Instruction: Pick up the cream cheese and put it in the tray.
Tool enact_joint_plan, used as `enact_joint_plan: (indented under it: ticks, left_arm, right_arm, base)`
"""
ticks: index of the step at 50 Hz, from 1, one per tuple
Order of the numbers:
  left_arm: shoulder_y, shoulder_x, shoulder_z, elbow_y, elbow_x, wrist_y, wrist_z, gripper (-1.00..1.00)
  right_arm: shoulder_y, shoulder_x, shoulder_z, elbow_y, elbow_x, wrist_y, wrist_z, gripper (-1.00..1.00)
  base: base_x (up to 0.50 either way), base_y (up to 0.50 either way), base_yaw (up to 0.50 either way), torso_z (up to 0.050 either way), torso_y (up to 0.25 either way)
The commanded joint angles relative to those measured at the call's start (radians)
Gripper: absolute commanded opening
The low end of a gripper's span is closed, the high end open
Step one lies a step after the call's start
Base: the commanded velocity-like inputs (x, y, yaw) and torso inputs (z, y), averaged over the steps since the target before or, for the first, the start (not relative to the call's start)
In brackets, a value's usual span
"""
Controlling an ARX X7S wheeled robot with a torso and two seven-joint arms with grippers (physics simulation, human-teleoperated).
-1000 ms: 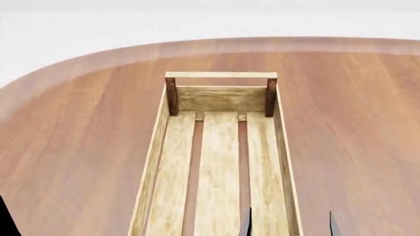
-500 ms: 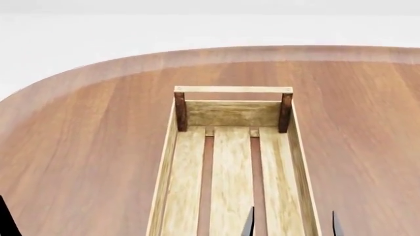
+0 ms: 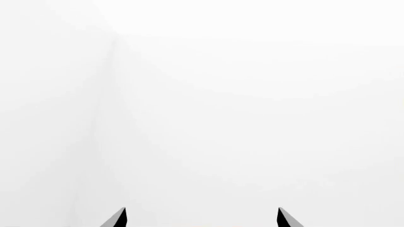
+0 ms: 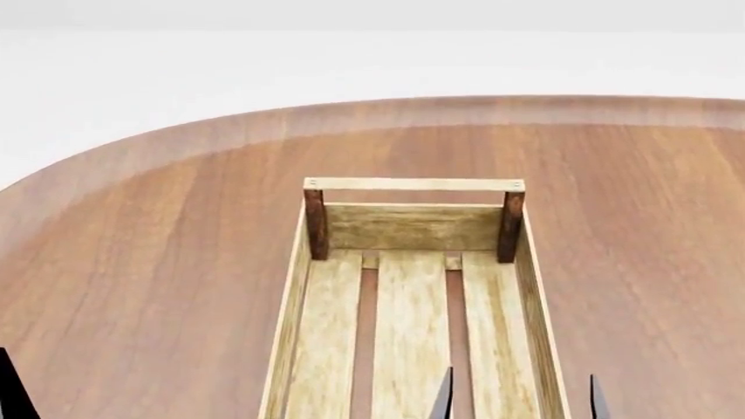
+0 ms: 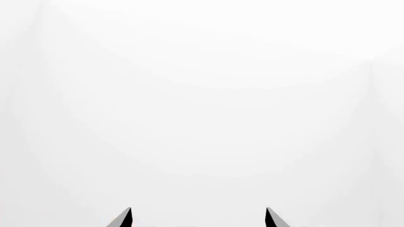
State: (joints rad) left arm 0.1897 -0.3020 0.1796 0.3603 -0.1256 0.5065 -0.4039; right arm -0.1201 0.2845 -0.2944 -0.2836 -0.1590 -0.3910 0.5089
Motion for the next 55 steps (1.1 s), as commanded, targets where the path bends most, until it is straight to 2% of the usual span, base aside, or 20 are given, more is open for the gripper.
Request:
enact_joint_plan:
  ticks: [1,25,34,40,55]
  left_arm:
    - [0.001,-0.003,0.003,-0.004,-0.003,0.006,-0.003,1.00]
    - [0.001,-0.013,0.007,0.005,-0.007,0.004,-0.010,1.00]
    - [-0.001,-0.016,0.004,0.004,-0.010,0.005,-0.016,1.00]
    - [0.000,-0.017,0.002,0.000,-0.009,0.009,-0.019,1.00]
    - [0.004,-0.020,0.002,0.001,-0.008,0.011,-0.027,1.00]
  right_arm:
    - [0.001,0.004,-0.002,0.005,0.016,0.000,0.004,1.00]
    - [0.009,-0.015,0.021,0.002,-0.014,0.058,0.055,1.00]
    - [0.010,-0.083,0.106,-0.028,-0.130,0.143,0.201,1.00]
    - [0.004,-0.100,0.136,-0.042,-0.133,0.152,0.247,1.00]
    - [0.031,-0.188,0.261,-0.059,-0.220,0.311,0.431,1.00]
  base:
    - [0.00,0.00,0.00,0.000,0.000]
    - [0.00,0.00,0.00,0.000,0.000]
    - [0.00,0.00,0.00,0.000,0.000]
    - [0.00,0.00,0.00,0.000,0.000]
    - [0.00,0.00,0.00,0.000,0.000]
